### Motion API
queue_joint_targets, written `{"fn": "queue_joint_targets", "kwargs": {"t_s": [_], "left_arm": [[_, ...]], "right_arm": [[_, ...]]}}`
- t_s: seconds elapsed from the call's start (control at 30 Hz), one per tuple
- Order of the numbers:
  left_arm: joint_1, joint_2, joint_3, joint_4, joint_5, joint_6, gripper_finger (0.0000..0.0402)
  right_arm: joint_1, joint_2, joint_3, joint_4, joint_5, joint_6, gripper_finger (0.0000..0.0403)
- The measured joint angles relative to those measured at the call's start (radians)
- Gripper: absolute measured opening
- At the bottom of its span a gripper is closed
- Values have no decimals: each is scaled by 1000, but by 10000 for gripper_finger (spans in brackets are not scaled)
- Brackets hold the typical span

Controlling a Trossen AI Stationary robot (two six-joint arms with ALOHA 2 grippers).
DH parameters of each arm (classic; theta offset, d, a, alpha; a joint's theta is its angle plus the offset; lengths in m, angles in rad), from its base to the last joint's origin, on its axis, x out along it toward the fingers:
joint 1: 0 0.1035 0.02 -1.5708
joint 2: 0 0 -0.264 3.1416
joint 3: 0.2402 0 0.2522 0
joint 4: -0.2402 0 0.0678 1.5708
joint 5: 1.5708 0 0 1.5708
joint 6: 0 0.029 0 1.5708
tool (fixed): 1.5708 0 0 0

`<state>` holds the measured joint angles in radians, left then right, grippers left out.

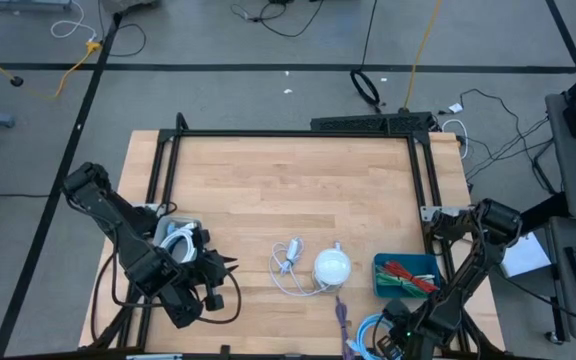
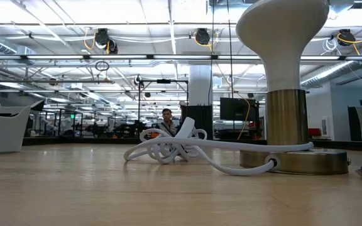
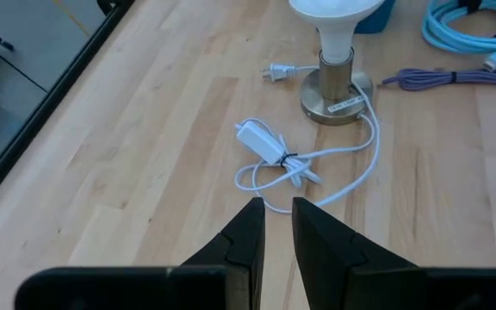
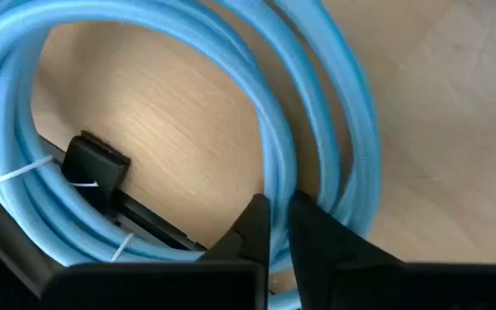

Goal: Pick & Place USB Port
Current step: Put the light blue HDMI cable into the gray bin

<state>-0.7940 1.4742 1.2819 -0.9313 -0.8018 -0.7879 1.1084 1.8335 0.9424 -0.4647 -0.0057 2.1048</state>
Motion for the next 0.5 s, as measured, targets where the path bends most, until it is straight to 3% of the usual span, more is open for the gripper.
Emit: {"fn": "queue_joint_targets", "kwargs": {"t_s": [0.17, 0.5], "left_arm": [[2, 0, 0, 1, -11, 0, 67], [7, 0, 0, 2, -64, -9, 67]], "right_arm": [[1, -30, 54, -127, 79, -18, 7], [-8, -43, 323, -537, 274, -81, 1]]}}
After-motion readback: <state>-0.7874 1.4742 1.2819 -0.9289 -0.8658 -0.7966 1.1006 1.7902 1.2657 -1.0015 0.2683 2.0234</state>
